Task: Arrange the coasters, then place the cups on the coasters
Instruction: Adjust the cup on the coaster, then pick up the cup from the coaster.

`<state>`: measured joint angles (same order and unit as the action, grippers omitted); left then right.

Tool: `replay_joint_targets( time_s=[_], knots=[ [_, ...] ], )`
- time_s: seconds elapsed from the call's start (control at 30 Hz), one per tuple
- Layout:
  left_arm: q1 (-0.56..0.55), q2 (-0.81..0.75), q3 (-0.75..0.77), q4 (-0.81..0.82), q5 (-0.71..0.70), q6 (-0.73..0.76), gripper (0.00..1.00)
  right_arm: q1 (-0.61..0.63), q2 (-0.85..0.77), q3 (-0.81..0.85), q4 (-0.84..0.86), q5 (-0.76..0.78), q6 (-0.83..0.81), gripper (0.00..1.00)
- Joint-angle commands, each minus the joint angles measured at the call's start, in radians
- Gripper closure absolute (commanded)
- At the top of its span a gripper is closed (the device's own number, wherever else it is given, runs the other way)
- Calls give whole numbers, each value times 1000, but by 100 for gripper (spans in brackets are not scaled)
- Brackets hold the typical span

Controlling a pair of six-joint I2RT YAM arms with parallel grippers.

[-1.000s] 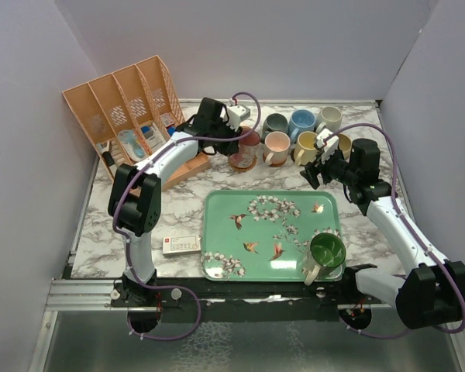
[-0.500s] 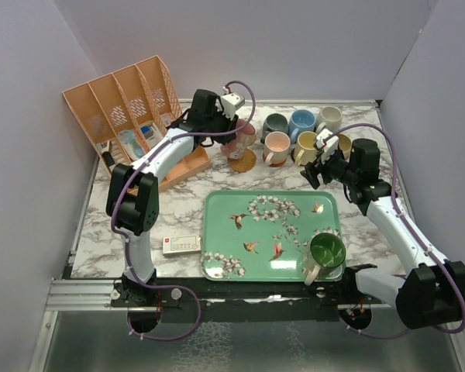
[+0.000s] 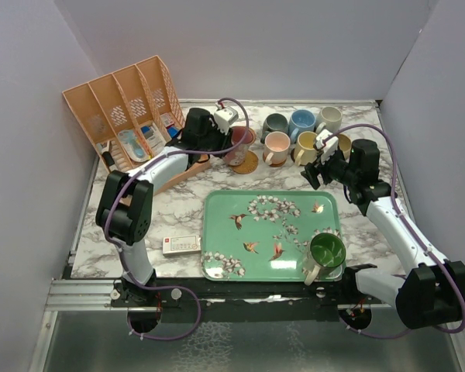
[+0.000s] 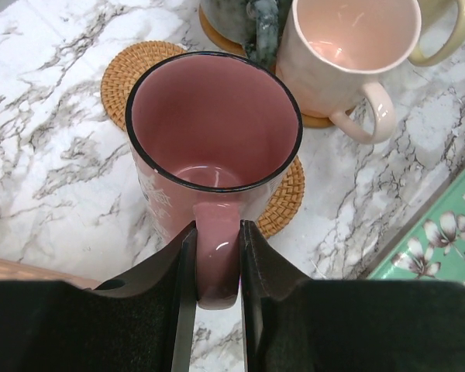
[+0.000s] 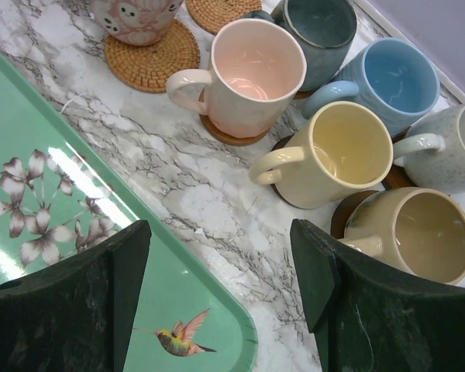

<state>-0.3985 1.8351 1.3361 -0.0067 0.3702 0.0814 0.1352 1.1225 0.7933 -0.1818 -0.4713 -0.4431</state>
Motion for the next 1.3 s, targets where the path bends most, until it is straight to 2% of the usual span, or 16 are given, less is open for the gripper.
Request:
replay_joint_targets(
  time_s=[0.0,0.13,0.23,0.33,0.47,0.73,1.0,1.17,1.27],
  knots=[
    [1,-111,-67,51,24,-6,100,-5,-14,-9,2,19,-11,26],
    [1,-133,-121,-7,-3,21,95,-5,-15,-9,2,20,-12,26],
    [1,-162,-163,-41,-18,36,87,-5,-15,-8,2,19,-12,26],
    [1,-170,-209,-40,-14,36,79,-5,-14,-8,3,19,-11,26],
    [1,-177,-240,-40,-1,25,74,-5,-12,-9,2,18,-9,26],
    [1,-158,-223,-74,-37,25,66,-6,-13,-8,2,18,-9,26],
    [1,-120,-194,-108,-30,27,44,-5,-13,-9,2,19,-11,26],
    [1,-82,-178,-106,-11,9,43,-5,-12,-8,2,19,-14,26],
    [0,-55,-158,-111,-13,4,45,-5,-11,-10,2,21,-15,26]
  ],
)
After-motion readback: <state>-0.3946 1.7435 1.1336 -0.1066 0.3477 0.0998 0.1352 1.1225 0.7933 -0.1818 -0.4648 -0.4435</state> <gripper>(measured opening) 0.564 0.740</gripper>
